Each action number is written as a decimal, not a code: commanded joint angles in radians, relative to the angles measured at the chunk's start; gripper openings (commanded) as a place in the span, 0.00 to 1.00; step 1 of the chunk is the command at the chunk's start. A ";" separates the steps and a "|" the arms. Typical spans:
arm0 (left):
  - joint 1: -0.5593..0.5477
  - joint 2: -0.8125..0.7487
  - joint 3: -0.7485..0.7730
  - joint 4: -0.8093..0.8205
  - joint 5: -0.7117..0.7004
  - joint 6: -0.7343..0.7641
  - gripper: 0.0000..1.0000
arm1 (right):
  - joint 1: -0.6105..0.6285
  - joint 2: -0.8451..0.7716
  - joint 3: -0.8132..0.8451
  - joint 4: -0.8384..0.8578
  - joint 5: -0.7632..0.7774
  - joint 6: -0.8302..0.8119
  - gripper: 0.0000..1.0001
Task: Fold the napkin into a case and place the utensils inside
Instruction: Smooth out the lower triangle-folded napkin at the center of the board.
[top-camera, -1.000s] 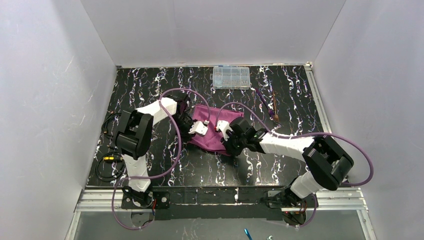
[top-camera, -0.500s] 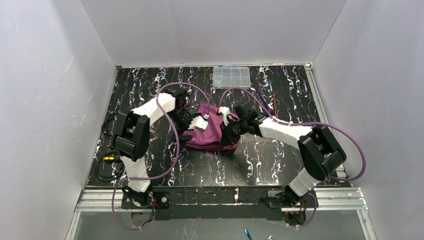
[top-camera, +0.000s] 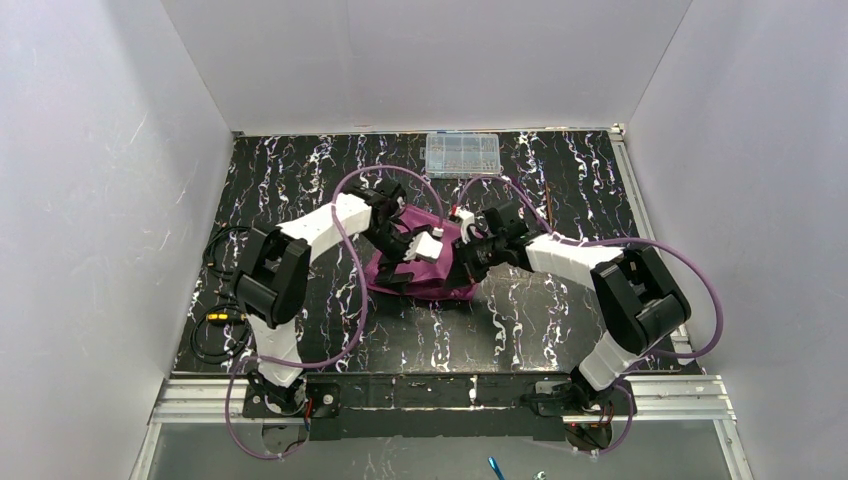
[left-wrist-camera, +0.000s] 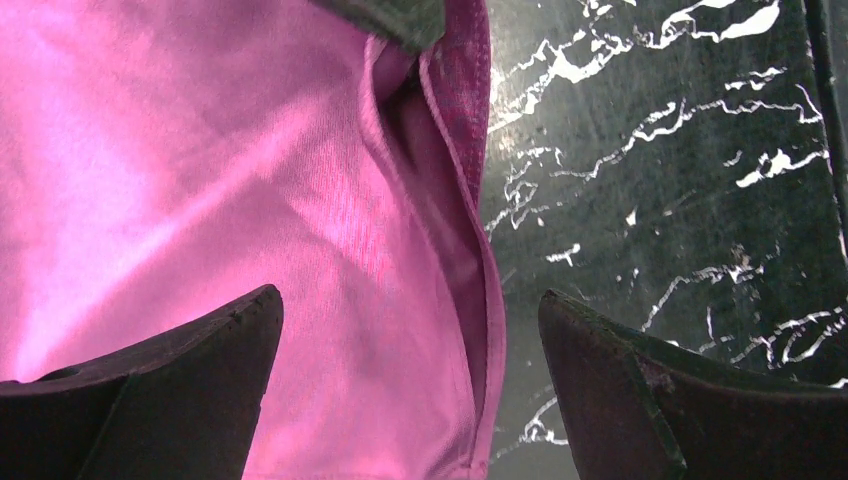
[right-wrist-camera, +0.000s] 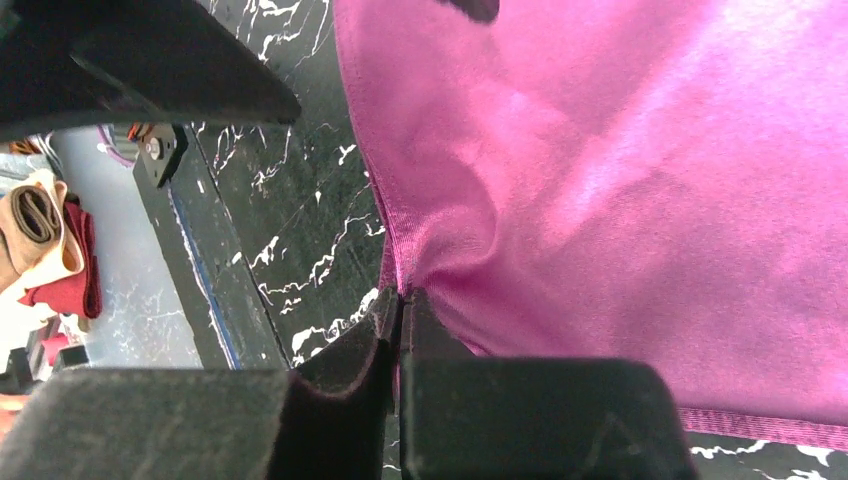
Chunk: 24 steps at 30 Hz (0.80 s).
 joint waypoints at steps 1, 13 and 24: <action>-0.031 0.032 -0.015 0.079 0.032 -0.060 0.98 | -0.027 0.016 -0.015 0.086 -0.042 0.060 0.01; -0.040 0.248 0.243 -0.311 0.007 0.081 0.98 | -0.092 -0.075 -0.134 0.199 0.098 0.194 0.01; -0.047 0.275 0.275 -0.407 -0.021 0.184 0.98 | -0.141 -0.101 -0.146 0.188 0.152 0.233 0.01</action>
